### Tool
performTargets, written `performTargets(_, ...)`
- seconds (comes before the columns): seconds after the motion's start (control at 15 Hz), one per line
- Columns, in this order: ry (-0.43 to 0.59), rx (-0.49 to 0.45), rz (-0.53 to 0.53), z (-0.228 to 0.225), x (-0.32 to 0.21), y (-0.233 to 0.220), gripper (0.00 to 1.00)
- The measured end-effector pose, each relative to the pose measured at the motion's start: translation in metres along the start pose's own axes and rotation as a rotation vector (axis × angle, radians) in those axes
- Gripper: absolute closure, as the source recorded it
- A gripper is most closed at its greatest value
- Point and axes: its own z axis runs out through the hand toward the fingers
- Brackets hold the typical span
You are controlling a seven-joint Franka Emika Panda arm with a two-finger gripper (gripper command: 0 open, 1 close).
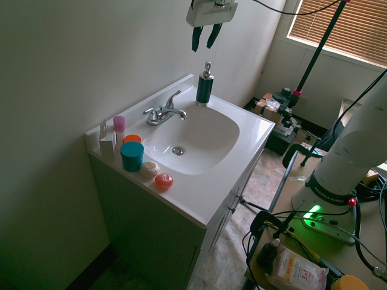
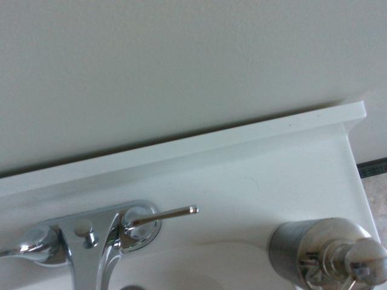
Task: Press down on the sanitizer
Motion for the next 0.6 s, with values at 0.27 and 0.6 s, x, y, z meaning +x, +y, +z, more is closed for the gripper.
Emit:
performTargets(0.27, -0.012, -0.025, 0.034, 0.018, 0.014, 0.006, 1.0)
performTargets(0.6, -0.029, -0.05, 0.087, 0.036, 0.034, 0.025, 1.0)
